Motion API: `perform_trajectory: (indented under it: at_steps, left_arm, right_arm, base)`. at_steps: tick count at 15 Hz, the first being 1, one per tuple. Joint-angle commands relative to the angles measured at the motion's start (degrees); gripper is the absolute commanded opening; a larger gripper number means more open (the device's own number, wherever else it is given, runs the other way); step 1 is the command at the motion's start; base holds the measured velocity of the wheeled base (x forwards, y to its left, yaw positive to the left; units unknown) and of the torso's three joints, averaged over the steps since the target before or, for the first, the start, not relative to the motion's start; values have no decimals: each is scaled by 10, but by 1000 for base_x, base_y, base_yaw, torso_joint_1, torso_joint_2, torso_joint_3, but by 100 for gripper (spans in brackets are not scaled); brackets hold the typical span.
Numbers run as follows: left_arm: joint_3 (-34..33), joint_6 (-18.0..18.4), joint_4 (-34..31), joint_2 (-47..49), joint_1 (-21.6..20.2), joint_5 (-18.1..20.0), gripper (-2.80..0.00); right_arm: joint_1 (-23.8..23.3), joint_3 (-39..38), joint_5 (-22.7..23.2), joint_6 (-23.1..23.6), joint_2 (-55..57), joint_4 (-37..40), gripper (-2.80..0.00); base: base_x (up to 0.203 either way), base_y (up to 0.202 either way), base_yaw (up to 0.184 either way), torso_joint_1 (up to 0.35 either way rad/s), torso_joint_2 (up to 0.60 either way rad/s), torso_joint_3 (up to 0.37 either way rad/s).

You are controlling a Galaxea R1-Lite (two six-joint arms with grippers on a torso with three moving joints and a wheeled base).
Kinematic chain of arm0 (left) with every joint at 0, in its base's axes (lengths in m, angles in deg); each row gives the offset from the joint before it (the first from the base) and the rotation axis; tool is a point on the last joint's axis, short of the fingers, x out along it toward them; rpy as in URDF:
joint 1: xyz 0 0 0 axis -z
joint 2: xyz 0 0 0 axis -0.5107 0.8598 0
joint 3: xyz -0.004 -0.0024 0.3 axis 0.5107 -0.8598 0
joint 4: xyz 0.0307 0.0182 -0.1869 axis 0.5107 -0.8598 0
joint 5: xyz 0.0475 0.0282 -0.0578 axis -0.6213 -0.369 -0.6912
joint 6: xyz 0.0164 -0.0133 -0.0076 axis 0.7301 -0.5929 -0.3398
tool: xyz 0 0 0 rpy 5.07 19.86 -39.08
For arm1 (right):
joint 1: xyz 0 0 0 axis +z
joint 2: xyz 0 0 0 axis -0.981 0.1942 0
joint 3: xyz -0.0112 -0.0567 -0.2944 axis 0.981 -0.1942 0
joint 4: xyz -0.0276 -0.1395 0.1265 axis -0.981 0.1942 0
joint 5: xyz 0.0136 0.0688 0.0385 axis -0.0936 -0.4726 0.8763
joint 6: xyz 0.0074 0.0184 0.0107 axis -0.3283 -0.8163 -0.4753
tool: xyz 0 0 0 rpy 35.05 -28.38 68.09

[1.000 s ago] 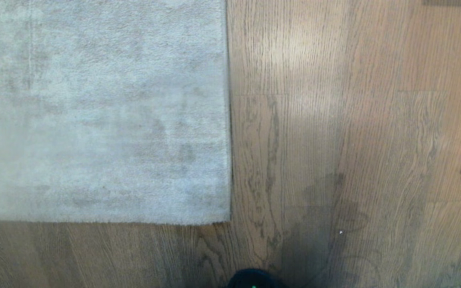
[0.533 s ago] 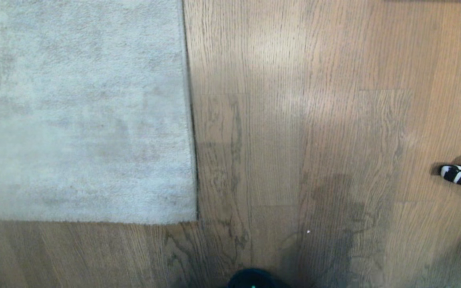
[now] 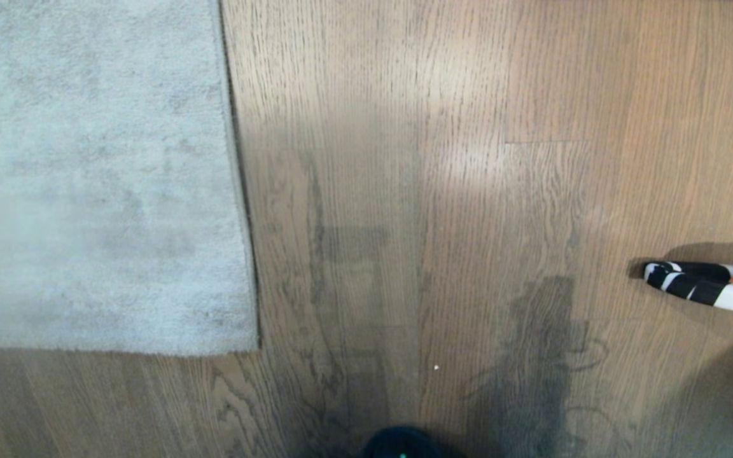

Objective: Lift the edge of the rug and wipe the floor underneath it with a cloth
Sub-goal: Lift up the carpet

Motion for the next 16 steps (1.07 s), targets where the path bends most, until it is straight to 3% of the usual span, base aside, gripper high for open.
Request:
perform_trajectory:
  at_steps: [1, 9, 16]
  left_arm:
    - [0, -2, -1, 0, 0, 0, -280]
    - [0, -2, -1, 0, 0, 0, -280]
    - [0, -2, -1, 0, 0, 0, -280]
  right_arm:
    - [0, 0, 0, 0, 0, -1, -280]
    - [0, 0, 0, 0, 0, 0, -280]
    - [0, 0, 0, 0, 0, 0, -280]
  base:
    - [0, 0, 0, 0, 0, 0]
    - [0, 0, 0, 0, 0, 0]
    - [-159, 0, -1, 3, 2, 5]
